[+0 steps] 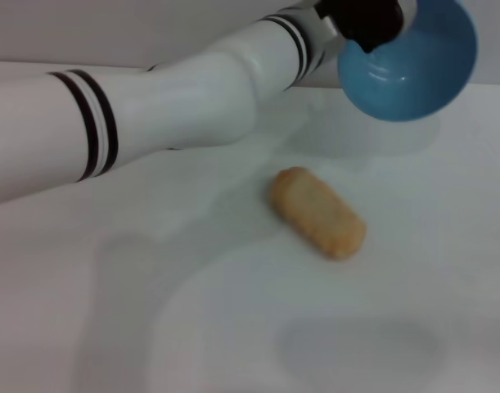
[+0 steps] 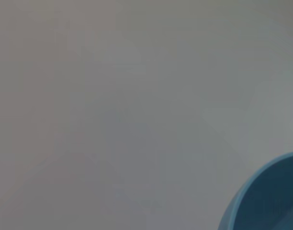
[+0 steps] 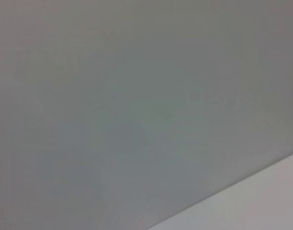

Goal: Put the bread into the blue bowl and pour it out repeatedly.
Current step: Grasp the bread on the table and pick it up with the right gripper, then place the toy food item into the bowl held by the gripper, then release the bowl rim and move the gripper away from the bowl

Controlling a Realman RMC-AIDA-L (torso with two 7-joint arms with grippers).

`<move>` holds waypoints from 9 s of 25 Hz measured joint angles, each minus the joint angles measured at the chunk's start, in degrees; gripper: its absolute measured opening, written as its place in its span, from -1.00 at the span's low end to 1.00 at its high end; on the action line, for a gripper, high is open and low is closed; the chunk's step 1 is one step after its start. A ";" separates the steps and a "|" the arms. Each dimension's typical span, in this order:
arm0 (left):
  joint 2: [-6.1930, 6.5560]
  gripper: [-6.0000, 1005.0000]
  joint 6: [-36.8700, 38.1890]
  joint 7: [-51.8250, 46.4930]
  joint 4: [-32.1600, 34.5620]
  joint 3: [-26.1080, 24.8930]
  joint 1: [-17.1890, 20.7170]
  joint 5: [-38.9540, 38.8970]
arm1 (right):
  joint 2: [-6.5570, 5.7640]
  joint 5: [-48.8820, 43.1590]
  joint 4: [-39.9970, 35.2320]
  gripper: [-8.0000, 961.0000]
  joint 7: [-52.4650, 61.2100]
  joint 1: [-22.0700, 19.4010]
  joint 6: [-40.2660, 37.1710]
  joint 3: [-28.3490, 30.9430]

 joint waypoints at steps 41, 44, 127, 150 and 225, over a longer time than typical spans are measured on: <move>0.35 -0.99 2.33 -12.38 -1.96 -7.84 9.22 -0.02 | 0.26 -19.42 6.99 0.50 43.36 23.25 12.15 -33.28; 0.35 -0.99 2.35 -12.93 -2.02 -7.83 9.38 -0.03 | 0.20 -19.42 6.97 0.50 43.85 23.24 12.32 -33.99; 0.26 -0.99 29.75 -15.92 -3.82 -13.82 6.69 0.05 | 0.17 -18.86 -8.86 -0.63 43.38 22.23 -2.73 -28.65; 0.28 -0.99 29.77 -15.99 -3.68 -14.20 7.26 -0.04 | 0.15 -18.73 -5.38 0.00 39.58 22.30 0.31 -28.40; 0.01 -0.76 46.16 -33.76 -6.87 -7.76 0.66 6.21 | -0.10 -11.16 -17.20 0.04 45.65 8.61 -7.03 -19.10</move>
